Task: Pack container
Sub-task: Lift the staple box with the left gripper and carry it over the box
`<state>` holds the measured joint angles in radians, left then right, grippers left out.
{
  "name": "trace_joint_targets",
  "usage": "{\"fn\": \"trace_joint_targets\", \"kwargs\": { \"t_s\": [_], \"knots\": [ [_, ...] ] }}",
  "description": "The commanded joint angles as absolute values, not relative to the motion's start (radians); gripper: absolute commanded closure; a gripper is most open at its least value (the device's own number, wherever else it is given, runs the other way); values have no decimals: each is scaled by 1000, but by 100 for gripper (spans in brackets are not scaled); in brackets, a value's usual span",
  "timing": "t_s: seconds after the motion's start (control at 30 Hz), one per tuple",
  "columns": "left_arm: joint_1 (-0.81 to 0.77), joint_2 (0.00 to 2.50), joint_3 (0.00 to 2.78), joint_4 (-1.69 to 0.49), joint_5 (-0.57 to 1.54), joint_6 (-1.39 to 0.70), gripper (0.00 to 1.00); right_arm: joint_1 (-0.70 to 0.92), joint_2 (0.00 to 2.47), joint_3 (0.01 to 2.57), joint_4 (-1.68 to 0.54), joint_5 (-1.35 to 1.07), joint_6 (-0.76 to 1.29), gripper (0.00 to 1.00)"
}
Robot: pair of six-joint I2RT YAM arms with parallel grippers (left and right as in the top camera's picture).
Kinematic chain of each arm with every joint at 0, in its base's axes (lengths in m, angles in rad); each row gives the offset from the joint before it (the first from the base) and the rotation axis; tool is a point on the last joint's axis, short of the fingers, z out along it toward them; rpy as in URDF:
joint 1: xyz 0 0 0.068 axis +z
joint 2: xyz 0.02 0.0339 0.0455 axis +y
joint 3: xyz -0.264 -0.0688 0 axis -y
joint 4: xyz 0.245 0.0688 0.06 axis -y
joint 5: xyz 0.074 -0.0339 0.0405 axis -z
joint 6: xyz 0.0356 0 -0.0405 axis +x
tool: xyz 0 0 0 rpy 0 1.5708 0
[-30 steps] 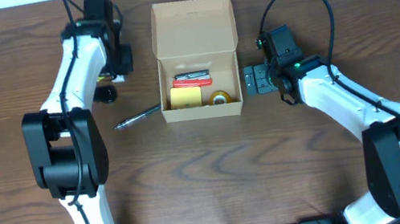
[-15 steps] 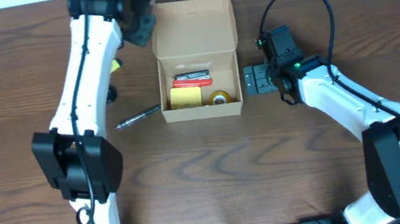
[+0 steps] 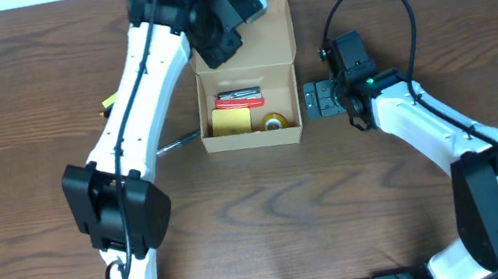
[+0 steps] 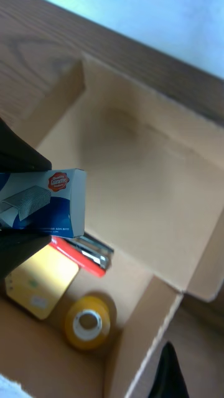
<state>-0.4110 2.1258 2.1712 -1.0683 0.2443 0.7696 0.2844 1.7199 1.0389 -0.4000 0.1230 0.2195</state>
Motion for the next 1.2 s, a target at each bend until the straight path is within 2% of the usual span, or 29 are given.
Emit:
{"fn": "trace_joint_targets", "kwargs": {
  "t_s": [0.0,0.17,0.8,1.17],
  "knots": [
    [-429,2107,2148,-1073,279,781,94,276,1728,1037,-401,123,231,1],
    [-453,2112,2148,-1072,307,687,94,276,1728,1037,-401,123,231,1],
    [-504,2204,2146,-1052,308,-101,90,276,1728,1037,-401,123,231,1],
    [-563,2204,2088,-1057,306,-326,91,276,1728,1037,-411,123,231,1]
  ]
}}
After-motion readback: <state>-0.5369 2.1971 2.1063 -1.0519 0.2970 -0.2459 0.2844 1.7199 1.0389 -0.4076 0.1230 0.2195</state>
